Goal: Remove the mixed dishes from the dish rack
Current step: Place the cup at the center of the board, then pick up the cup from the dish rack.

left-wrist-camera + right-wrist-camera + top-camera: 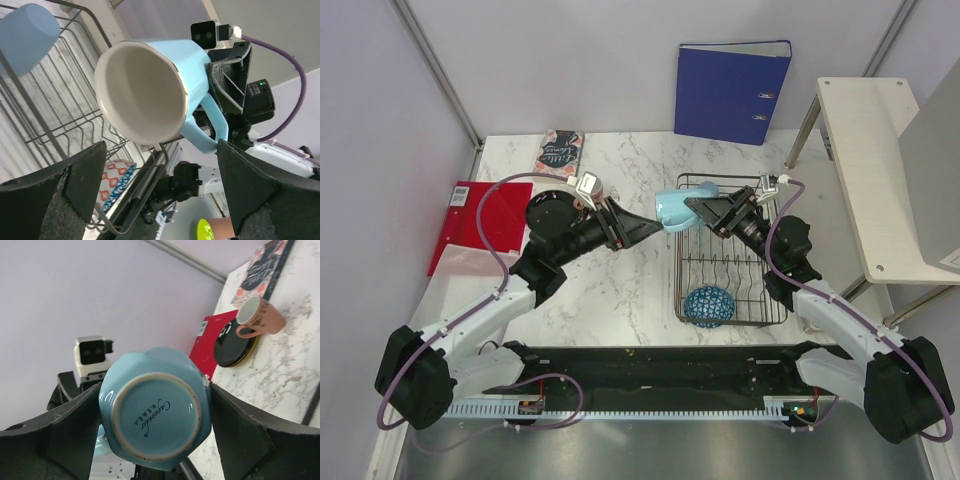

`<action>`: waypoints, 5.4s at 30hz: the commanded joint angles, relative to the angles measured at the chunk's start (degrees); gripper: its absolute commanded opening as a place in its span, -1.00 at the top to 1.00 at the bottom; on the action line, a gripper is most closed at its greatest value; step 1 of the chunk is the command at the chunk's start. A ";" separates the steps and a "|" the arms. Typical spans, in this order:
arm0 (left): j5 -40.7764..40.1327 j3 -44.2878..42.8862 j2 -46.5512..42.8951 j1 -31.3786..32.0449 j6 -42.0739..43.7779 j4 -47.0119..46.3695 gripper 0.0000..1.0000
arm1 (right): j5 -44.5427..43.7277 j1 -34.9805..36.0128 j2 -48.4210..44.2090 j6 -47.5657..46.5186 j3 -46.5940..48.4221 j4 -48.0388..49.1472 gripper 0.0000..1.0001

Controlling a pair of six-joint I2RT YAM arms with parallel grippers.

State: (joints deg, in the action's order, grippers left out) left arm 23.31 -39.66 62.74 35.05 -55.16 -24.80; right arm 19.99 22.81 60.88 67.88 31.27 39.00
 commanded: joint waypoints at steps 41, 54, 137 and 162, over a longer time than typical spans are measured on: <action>13.69 -0.49 7.32 -3.76 -13.24 -19.00 0.97 | 6.47 5.05 4.51 -3.79 -0.43 11.12 0.31; 11.31 -15.62 4.58 -11.66 6.11 19.87 0.96 | -19.64 5.49 -5.24 -21.21 13.82 -38.82 -0.96; -41.85 -80.34 41.52 2.12 30.90 67.71 -0.99 | -42.30 5.49 10.56 -33.15 23.92 -52.89 -0.96; -46.52 -33.47 4.50 11.89 24.57 59.95 -0.99 | -52.60 5.58 41.33 -40.46 44.58 -53.77 -0.95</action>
State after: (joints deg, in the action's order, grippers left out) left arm -21.39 -75.18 68.73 46.70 -28.14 37.23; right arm -30.89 28.16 99.88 28.38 72.42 -15.03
